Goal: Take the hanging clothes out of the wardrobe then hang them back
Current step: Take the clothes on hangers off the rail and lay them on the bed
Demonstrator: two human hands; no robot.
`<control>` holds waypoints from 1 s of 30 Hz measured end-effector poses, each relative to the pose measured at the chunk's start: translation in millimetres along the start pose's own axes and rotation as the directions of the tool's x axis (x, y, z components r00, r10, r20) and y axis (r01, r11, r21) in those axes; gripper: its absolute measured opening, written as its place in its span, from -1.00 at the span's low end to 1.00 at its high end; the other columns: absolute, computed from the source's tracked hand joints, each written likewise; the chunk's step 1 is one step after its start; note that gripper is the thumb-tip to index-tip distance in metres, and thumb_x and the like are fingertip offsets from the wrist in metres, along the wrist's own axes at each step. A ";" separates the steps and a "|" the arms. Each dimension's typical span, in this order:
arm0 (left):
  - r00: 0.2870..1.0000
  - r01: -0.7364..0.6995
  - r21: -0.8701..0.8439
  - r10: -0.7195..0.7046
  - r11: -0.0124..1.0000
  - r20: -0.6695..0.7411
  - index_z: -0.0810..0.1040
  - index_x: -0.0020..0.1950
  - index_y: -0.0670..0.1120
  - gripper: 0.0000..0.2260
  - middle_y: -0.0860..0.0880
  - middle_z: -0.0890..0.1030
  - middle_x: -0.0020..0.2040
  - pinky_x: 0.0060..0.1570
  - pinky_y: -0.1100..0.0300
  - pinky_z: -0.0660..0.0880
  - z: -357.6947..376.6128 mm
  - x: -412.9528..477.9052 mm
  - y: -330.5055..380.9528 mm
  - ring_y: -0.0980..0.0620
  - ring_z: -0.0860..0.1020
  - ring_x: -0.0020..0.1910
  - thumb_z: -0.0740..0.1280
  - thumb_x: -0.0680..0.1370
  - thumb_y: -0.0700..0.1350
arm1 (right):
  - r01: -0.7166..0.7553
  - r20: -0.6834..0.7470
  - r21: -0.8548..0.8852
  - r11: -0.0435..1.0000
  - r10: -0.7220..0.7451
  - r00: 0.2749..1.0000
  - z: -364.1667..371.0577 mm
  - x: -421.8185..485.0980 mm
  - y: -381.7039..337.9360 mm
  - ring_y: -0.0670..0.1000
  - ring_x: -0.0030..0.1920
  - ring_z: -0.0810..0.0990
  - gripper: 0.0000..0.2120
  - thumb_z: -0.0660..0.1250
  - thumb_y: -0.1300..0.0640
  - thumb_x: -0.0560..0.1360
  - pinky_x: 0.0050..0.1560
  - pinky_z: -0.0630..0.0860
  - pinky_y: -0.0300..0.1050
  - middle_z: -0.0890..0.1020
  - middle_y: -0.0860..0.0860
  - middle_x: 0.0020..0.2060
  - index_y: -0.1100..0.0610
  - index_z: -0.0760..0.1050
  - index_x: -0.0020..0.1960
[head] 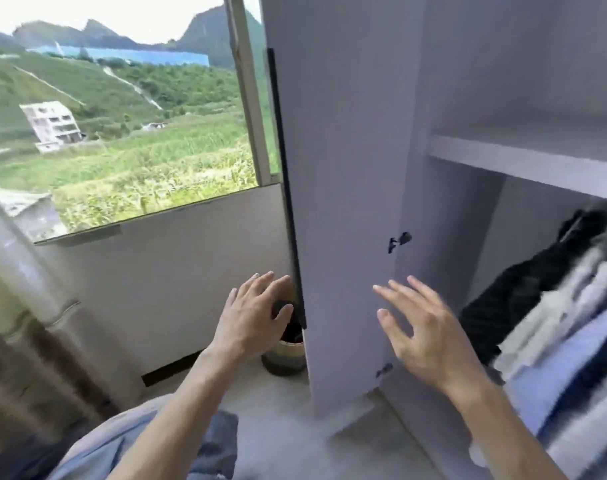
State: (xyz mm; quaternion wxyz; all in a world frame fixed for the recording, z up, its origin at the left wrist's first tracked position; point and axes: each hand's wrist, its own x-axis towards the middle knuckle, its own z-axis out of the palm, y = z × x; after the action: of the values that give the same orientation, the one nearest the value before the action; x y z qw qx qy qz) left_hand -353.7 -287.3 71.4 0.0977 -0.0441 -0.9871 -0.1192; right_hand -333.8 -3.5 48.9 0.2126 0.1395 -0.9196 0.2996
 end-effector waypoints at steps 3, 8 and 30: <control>0.986 -0.165 -0.028 0.166 0.986 0.031 0.18 0.57 0.20 -0.49 0.07 0.21 0.58 0.53 0.06 0.06 21.4 65.6 45.8 0.01 0.11 0.57 0.18 0.63 0.17 | -0.132 -0.095 -0.092 0.987 0.123 0.988 -30.8 8.2 41.7 -0.08 0.53 0.20 -0.53 0.08 -0.22 0.57 0.51 0.23 0.00 0.47 -0.14 0.41 -0.18 0.43 0.43; 0.903 -0.408 -0.089 0.416 0.908 0.106 0.15 0.57 0.21 -0.49 0.09 0.19 0.59 0.52 0.09 0.08 49.7 146.8 112.7 0.03 0.14 0.56 0.17 0.63 0.17 | -0.380 -0.273 -0.230 0.896 0.315 0.909 -73.9 12.9 93.4 -0.08 0.53 0.18 -0.57 0.12 -0.19 0.60 0.50 0.03 -0.22 0.46 -0.15 0.41 -0.16 0.41 0.44; 0.593 -0.460 -0.605 0.732 0.650 0.335 0.14 0.60 0.07 -0.45 0.04 0.23 0.56 0.45 0.16 0.19 182.8 290.0 375.9 0.01 0.20 0.54 0.23 0.65 0.11 | -0.721 -0.738 -0.629 0.290 0.067 0.671 -220.1 83.6 293.7 0.16 0.51 0.24 -0.53 0.09 -0.18 0.64 0.49 -0.07 0.40 0.40 0.08 0.44 -0.07 0.34 0.50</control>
State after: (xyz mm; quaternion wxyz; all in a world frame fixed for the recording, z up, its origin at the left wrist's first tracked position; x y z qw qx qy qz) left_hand -628.9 139.5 41.5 -0.1707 -0.4372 -0.8347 -0.2882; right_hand -451.6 349.5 104.8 0.4347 -0.3459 -0.8142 -0.1690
